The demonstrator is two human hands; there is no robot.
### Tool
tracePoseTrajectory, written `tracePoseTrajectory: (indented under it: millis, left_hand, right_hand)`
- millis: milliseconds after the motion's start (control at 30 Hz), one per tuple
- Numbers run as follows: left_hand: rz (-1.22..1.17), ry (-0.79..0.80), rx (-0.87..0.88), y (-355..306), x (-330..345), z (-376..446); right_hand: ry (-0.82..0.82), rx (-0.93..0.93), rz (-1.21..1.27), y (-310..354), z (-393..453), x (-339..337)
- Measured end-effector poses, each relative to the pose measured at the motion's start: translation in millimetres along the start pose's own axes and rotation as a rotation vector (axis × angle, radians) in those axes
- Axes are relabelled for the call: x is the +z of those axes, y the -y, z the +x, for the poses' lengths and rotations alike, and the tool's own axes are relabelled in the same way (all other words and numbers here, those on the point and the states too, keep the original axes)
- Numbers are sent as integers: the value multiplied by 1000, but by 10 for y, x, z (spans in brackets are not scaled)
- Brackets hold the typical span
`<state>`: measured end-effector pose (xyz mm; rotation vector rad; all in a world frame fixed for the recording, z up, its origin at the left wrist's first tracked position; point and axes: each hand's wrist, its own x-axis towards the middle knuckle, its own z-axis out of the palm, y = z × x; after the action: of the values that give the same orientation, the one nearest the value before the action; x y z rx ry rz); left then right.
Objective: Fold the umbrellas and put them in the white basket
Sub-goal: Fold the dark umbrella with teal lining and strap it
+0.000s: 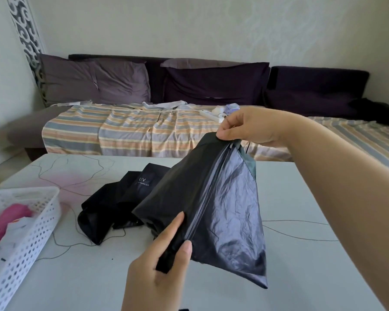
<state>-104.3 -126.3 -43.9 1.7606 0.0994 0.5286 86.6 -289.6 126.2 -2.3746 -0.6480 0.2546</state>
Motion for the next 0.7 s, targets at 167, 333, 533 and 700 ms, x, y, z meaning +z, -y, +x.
tracePoseTrajectory:
  millis: [167, 333, 533, 700]
  left_hand:
    - [21, 80, 18, 7, -74, 15]
    - [50, 128, 83, 29, -122, 33]
    - [196, 129, 275, 12, -161, 60]
    - [191, 79, 249, 2, -154, 68]
  right_hand:
    - [-39, -31, -18, 30, 25, 86]
    - [-81, -101, -42, 63, 48, 152]
    - [-270, -75, -133, 113, 143, 176]
    - [-260, -31, -84, 75, 96, 188]
